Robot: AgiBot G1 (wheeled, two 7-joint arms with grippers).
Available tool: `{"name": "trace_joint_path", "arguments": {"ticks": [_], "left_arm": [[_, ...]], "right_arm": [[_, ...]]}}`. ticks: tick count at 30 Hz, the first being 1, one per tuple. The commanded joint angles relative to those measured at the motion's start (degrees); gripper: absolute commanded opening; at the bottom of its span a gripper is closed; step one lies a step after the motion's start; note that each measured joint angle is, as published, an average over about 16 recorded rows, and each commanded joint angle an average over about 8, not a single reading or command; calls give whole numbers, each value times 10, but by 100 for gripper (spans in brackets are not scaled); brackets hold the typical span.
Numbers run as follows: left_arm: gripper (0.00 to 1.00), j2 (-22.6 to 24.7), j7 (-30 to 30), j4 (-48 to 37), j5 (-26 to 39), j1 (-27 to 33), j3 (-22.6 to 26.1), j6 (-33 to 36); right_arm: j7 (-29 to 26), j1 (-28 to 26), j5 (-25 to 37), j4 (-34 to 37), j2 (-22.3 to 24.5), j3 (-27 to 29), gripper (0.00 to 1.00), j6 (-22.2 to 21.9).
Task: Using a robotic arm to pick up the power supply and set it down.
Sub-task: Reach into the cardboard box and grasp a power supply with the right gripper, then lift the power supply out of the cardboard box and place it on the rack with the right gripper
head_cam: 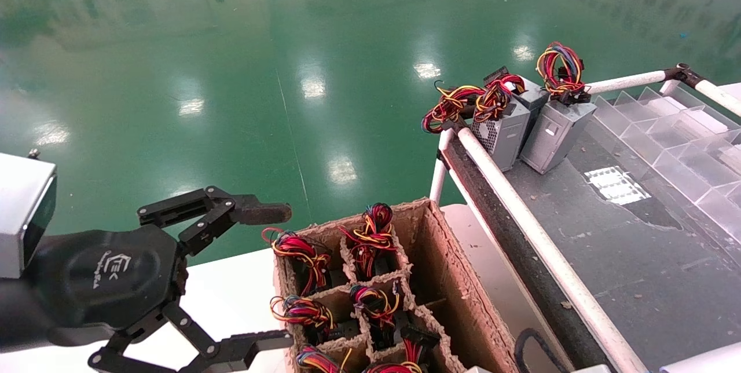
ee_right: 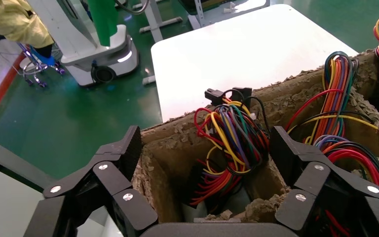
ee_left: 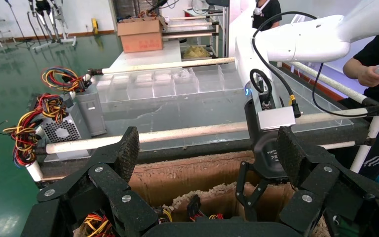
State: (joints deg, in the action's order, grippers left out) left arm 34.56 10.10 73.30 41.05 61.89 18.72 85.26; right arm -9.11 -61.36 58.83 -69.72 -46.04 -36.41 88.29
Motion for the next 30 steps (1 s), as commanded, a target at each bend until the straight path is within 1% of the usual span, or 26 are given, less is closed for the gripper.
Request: {"name": "trace_joint_path", "arguments": {"ticks": [1,12,19,30], "left_arm": [[100,0,0,0,0,0,0,0],[100,0,0,0,0,0,0,0],[100,0,0,0,0,0,1,0],[100,0,0,0,-1,0,1,0]], "right_arm": [[4,-1,2,0,-2,-2,0,-2],[35,-4,26,2,-15,-8,0,-14],[48,-2,41,0,-21,-10,0,-30],[58,6,37,1,-22,-2,0,-47]]}}
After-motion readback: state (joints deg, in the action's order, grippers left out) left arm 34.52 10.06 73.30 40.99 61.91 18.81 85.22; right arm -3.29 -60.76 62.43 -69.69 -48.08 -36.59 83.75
